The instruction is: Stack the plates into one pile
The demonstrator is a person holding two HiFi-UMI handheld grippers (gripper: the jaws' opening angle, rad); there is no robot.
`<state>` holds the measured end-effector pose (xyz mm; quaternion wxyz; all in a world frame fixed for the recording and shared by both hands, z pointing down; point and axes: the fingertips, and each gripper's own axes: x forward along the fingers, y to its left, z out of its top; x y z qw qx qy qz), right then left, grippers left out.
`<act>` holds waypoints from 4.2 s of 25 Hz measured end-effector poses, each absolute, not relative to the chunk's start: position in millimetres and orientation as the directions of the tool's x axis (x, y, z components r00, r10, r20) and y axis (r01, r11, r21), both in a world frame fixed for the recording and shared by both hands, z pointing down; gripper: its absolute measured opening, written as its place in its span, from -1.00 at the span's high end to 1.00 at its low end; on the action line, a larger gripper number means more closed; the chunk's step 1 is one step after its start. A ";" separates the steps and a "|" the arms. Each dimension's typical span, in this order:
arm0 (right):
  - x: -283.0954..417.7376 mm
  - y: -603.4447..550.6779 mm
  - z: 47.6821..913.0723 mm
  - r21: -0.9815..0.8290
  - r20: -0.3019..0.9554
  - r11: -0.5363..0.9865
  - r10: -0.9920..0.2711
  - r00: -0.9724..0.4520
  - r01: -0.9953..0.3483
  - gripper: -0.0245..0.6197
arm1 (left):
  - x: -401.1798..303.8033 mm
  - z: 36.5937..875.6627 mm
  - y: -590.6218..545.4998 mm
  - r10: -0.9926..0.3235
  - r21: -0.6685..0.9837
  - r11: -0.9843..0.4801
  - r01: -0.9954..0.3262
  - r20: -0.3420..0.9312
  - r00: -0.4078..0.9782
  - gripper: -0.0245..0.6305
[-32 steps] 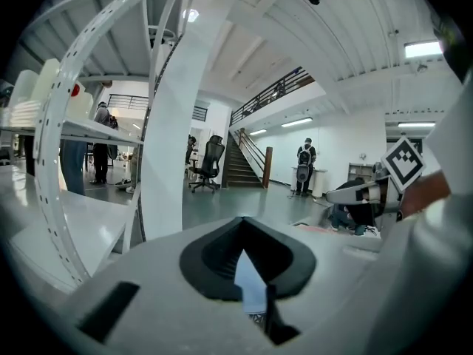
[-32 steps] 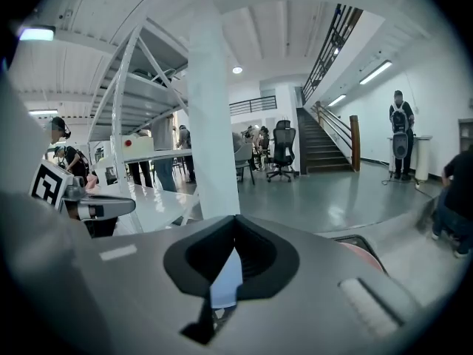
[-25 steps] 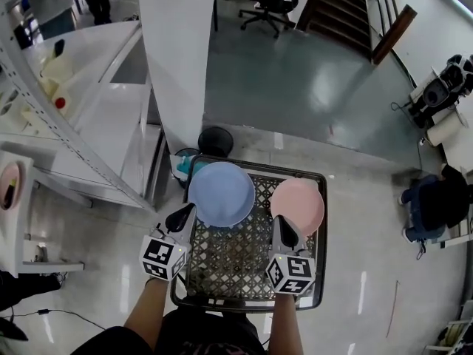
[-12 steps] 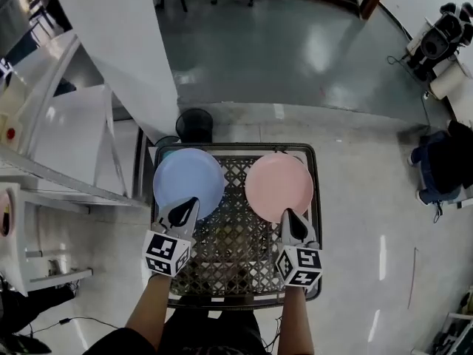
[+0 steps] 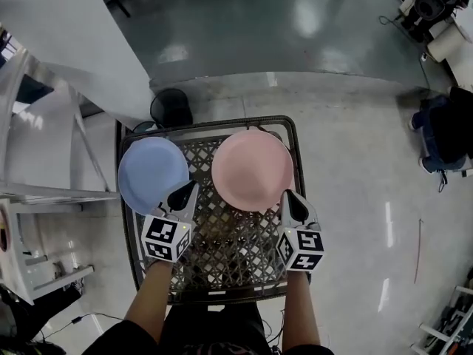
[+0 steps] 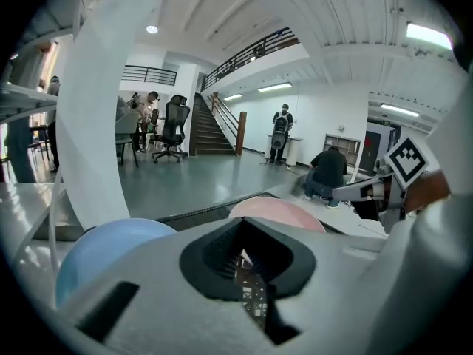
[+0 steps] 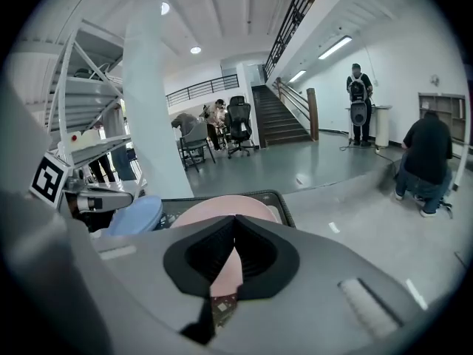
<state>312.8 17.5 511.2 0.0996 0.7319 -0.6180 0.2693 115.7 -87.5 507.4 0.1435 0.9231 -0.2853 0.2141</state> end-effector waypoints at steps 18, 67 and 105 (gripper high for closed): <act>376.6 11.3 579.0 -0.242 0.588 -0.252 -0.806 0.065 -0.937 0.68 | 183.4 581.8 -105.0 -0.456 0.114 -0.759 -0.641 0.609 0.649 0.52; 313.0 -48.9 535.1 -0.221 0.565 -0.126 -0.825 -0.022 -0.967 0.68 | 105.4 520.0 -135.6 -0.629 0.033 -0.623 -0.782 0.573 0.525 0.70; 79.5 -153.8 565.2 -0.223 0.642 0.193 -0.708 -0.293 -0.956 0.68 | -147.0 554.4 -172.0 -0.718 0.064 -0.323 -0.944 0.633 0.288 0.73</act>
